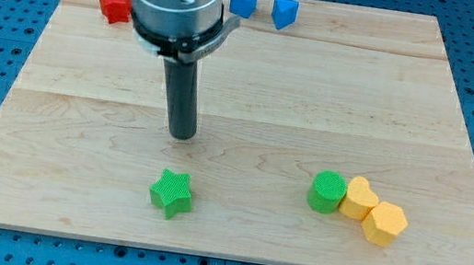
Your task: Push green star to the bottom left
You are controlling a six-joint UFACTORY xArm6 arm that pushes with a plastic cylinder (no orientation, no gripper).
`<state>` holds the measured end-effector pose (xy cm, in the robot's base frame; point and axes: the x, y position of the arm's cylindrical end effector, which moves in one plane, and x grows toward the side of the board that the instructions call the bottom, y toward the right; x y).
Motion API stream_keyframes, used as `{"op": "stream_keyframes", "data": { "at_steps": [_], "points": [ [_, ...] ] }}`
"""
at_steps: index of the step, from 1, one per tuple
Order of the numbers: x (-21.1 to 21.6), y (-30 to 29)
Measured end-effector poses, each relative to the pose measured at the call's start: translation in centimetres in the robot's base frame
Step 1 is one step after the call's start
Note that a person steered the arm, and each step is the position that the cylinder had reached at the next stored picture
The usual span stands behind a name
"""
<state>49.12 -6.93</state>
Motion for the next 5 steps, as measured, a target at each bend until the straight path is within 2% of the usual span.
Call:
{"op": "stream_keyframes", "data": {
  "at_steps": [1, 3, 4, 5],
  "points": [
    [3.1, 0.7],
    [5.0, -1.6],
    [7.4, -2.3],
    [9.1, -6.4]
  ]
}}
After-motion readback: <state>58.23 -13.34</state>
